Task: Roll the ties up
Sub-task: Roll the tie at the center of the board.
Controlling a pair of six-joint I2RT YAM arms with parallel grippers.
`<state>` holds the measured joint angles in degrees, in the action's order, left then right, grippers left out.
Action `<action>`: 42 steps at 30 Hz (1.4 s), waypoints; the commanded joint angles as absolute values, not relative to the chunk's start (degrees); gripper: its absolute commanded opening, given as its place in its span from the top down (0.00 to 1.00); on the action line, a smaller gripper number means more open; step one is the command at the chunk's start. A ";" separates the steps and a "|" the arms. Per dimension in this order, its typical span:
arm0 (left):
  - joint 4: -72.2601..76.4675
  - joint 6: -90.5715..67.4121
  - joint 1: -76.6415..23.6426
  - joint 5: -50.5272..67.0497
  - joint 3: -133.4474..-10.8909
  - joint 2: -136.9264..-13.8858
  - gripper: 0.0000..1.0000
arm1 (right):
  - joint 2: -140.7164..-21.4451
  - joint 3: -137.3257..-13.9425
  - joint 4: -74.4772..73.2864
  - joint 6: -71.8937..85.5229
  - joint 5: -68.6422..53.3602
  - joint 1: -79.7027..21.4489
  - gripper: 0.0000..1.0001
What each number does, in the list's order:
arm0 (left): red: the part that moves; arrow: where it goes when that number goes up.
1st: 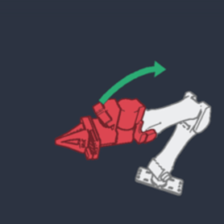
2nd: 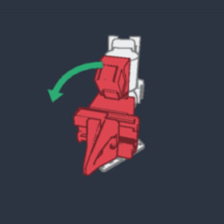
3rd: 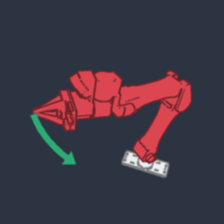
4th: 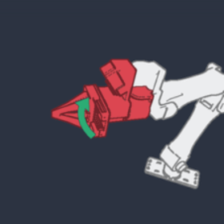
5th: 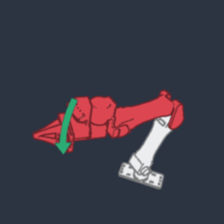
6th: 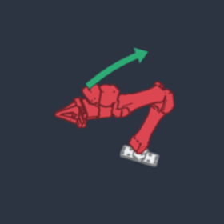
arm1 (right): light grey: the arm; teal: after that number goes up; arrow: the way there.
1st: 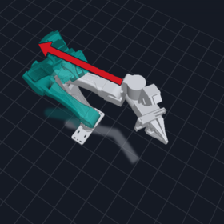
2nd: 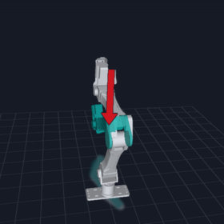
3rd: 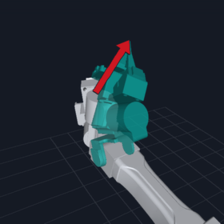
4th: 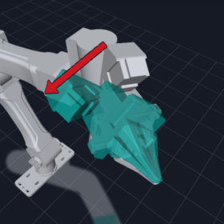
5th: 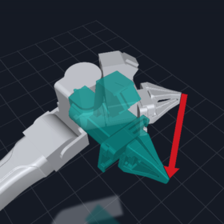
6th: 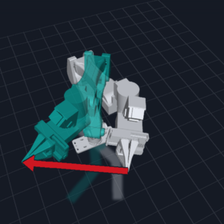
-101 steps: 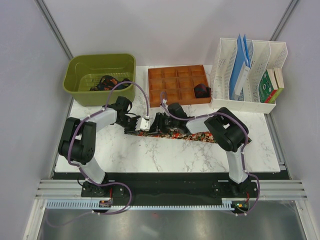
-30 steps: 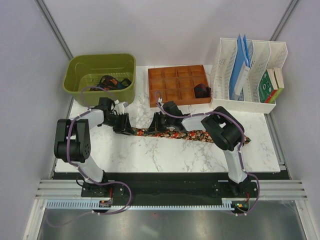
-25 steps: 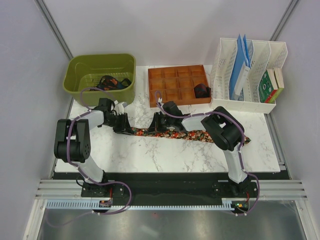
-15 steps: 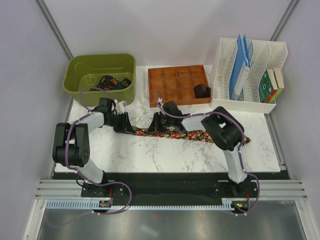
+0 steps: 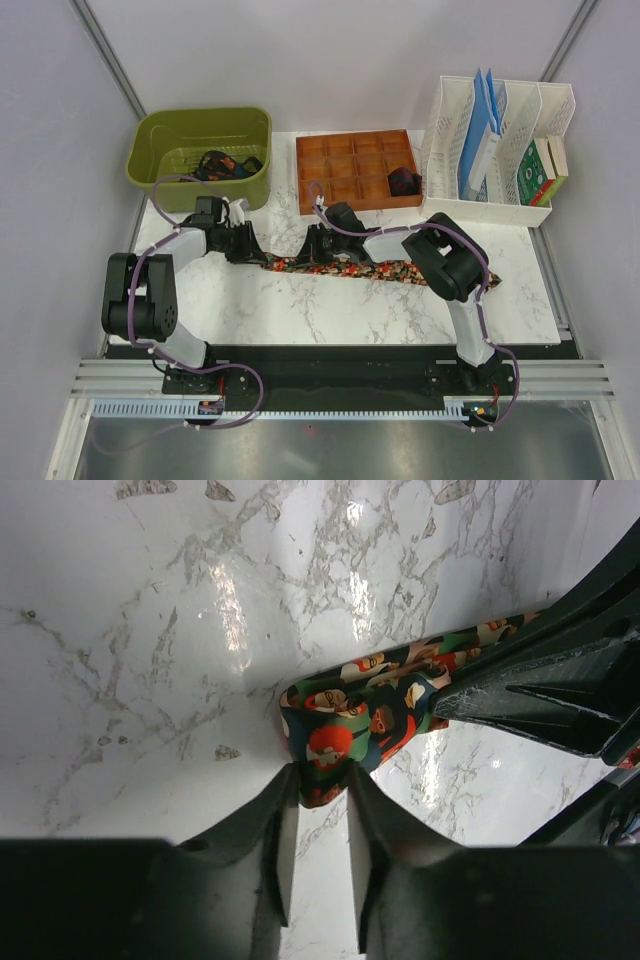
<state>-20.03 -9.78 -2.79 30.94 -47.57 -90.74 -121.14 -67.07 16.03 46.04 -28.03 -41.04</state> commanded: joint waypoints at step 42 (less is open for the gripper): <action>-13.80 -17.14 -12.66 30.06 -49.83 -99.23 0.97 | -117.51 -63.11 19.51 49.83 -29.18 -40.43 0.62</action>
<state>-14.39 -16.40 -12.36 33.39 -49.36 -96.86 -119.96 -64.86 18.96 48.82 -29.06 -40.49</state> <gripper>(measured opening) 0.051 0.351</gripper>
